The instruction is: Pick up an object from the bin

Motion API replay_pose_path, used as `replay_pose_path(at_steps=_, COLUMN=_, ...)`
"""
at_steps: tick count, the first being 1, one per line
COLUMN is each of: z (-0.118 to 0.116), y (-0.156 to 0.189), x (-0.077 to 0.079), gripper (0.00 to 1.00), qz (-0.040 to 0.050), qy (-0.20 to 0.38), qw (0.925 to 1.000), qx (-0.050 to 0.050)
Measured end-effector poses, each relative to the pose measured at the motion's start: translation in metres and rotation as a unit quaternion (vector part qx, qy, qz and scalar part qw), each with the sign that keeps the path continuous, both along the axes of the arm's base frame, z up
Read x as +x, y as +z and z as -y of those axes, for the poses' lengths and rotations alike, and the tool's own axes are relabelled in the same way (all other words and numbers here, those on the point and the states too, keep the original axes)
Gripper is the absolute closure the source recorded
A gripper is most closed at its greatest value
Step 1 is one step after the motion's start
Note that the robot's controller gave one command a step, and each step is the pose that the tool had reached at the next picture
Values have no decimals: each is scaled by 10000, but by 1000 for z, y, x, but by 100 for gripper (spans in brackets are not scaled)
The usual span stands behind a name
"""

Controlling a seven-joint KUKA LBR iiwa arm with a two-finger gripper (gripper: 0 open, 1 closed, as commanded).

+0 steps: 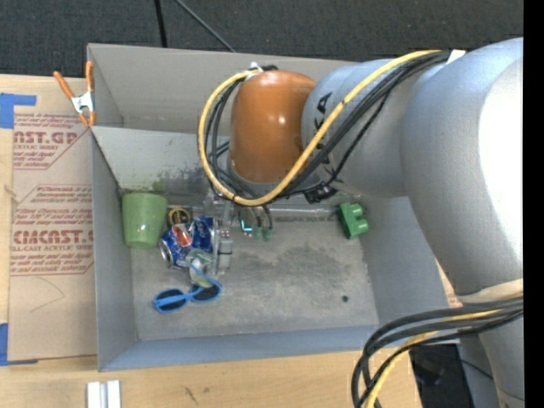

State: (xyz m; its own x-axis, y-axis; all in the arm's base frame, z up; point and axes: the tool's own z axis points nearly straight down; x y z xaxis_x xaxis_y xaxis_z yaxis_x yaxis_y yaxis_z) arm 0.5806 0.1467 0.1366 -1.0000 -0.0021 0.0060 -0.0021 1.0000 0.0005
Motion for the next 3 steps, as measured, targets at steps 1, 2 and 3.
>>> replay_pose_path(at_steps=1, z=-42, y=-66, x=7, gripper=0, qz=26, qy=1602, qw=9871, qx=-24)
replay_pose_path(at_steps=2, z=-44, y=-61, x=10, gripper=100, qz=70, qy=1612, qw=9869, qx=-3)
replay_pose_path(at_steps=3, z=-15, y=-60, x=12, gripper=100, qz=109, qy=1682, qw=9857, qx=63)
